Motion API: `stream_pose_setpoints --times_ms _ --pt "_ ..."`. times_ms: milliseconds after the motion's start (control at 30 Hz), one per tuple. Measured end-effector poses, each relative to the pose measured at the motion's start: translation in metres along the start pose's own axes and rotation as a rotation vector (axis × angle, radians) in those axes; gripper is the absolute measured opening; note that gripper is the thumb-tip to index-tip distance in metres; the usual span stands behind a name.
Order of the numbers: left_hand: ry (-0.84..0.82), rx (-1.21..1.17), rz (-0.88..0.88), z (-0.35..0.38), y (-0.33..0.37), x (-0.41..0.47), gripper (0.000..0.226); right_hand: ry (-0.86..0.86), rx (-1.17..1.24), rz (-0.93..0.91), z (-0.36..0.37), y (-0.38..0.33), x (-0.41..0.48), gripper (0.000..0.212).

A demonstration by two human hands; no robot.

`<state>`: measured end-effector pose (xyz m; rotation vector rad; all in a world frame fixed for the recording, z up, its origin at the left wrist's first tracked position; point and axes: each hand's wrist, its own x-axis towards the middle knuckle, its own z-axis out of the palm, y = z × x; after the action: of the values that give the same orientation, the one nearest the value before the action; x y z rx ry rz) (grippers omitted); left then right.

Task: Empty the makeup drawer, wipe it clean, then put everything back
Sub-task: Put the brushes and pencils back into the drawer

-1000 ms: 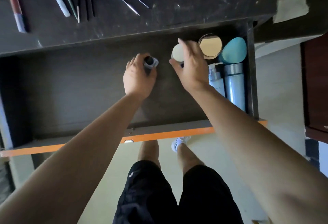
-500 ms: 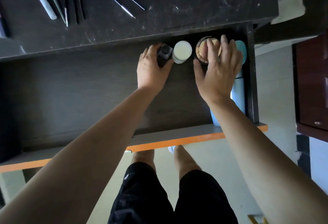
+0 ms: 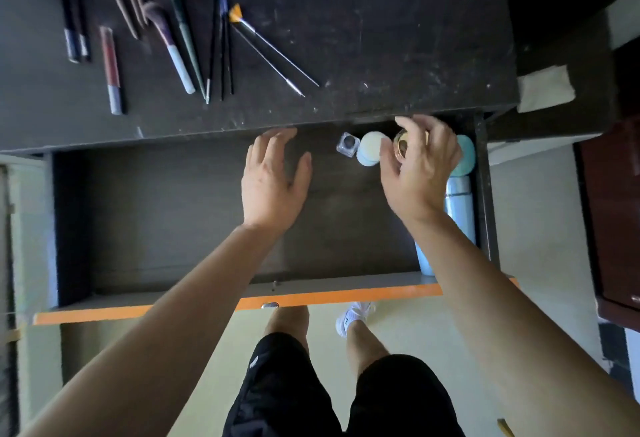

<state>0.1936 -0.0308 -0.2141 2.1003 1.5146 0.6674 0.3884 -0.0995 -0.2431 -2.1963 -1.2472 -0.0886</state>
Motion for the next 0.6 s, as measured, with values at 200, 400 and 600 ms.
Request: stream_pose_setpoints --times_ms 200,400,600 --pt "0.071 0.103 -0.096 -0.052 -0.017 0.046 0.041 -0.219 0.126 -0.056 0.019 -0.078 0.054 0.043" --pt "-0.007 0.381 -0.18 -0.065 -0.028 0.124 0.051 -0.398 -0.069 -0.137 0.057 -0.132 0.101 0.052" --pt "-0.158 0.576 -0.19 -0.045 -0.028 0.187 0.053 -0.361 -0.001 0.046 0.061 -0.104 0.117 0.023"
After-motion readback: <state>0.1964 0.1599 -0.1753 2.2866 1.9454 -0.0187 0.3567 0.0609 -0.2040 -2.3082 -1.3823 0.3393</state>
